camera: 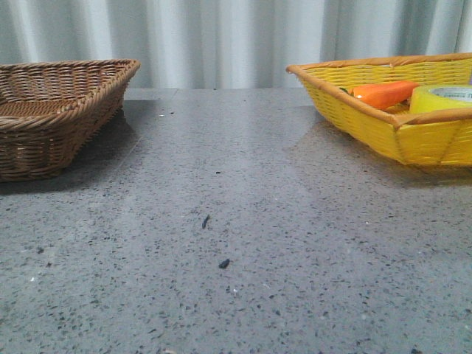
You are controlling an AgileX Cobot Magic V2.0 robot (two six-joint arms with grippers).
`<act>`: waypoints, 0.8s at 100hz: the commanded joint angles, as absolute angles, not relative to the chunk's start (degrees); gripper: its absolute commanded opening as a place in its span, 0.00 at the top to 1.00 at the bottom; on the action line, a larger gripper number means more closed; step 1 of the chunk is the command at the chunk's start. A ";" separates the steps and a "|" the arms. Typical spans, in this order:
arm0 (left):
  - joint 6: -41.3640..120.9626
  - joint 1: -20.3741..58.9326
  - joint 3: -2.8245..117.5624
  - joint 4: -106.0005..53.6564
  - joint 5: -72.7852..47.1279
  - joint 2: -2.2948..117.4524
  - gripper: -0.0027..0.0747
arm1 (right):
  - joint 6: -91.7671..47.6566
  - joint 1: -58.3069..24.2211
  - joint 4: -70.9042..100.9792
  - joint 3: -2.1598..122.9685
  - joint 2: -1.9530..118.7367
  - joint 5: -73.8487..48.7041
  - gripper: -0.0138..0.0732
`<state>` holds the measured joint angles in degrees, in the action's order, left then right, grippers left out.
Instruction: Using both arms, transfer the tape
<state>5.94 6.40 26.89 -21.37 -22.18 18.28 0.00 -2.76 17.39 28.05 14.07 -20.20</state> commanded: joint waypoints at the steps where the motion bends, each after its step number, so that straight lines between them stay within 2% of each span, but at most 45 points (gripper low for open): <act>1: 5.62 6.86 35.52 -19.99 -23.53 26.60 0.53 | -0.86 -2.31 16.41 37.58 22.42 -22.11 0.63; 7: 5.62 8.13 39.21 -20.10 -23.96 30.53 0.45 | -0.86 -2.31 16.41 43.18 28.86 -26.89 0.52; 13: 5.62 9.95 41.53 -20.23 -23.96 32.97 0.45 | -0.86 -2.31 16.41 49.52 35.28 -32.54 0.44; 17: 5.62 11.07 42.78 -20.23 -23.70 34.37 0.45 | -0.86 -2.31 16.28 52.92 38.87 -35.68 0.42; 44: 5.62 17.60 44.02 -20.23 -22.89 38.91 0.45 | -0.86 -2.31 12.95 74.30 66.85 -55.02 0.44; 68: 5.62 18.02 44.02 -20.36 -23.54 39.21 0.45 | -0.86 -2.31 11.43 84.90 87.91 -62.39 0.44; 80: 5.62 18.02 44.02 -20.36 -23.90 39.21 0.45 | -0.86 -2.31 11.43 86.80 94.54 -64.28 0.44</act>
